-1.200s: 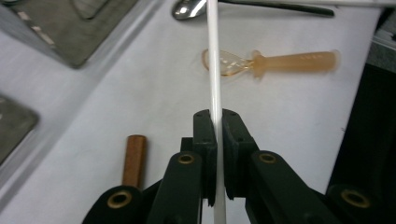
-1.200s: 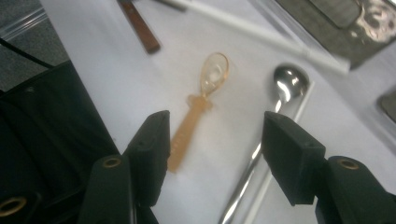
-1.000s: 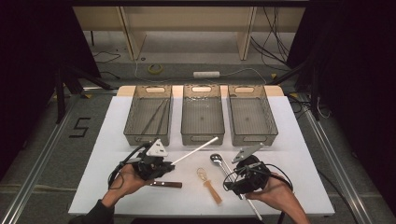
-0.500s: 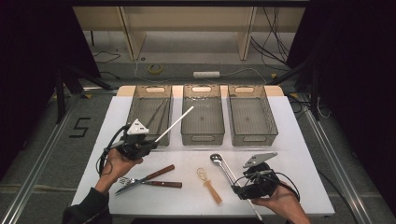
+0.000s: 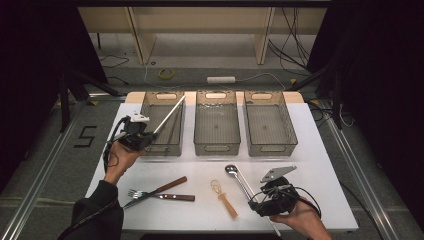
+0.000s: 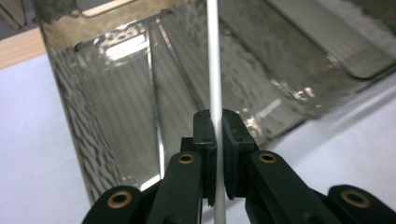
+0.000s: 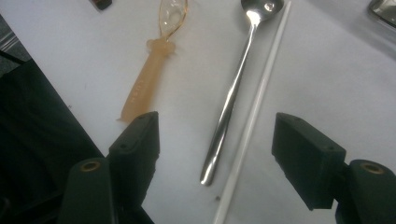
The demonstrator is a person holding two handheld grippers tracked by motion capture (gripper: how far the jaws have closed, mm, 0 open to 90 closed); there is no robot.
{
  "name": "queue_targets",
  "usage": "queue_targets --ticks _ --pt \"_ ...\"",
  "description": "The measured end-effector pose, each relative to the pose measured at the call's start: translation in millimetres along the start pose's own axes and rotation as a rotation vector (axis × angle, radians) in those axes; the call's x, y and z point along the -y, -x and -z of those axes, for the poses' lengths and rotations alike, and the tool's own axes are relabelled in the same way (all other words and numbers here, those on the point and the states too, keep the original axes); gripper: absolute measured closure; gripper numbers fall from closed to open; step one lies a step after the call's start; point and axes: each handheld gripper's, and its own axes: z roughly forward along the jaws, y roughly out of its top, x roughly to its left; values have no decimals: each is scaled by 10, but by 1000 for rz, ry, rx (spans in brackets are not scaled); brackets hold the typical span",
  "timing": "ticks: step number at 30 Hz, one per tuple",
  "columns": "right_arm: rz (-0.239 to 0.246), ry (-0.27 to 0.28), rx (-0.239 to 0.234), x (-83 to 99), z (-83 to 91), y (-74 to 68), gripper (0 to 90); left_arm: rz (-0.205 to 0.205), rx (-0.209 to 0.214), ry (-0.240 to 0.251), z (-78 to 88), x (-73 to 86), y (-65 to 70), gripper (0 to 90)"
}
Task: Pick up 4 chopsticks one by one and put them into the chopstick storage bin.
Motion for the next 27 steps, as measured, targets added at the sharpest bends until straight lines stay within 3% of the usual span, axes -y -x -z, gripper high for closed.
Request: queue_targets --ticks 14,27 --pt "-6 -9 -8 13 -23 10 337 62 -58 -87 -315 -87 -277 851" --pt "-8 -6 -15 12 -23 8 324 106 -75 -146 -513 -107 -378 848"
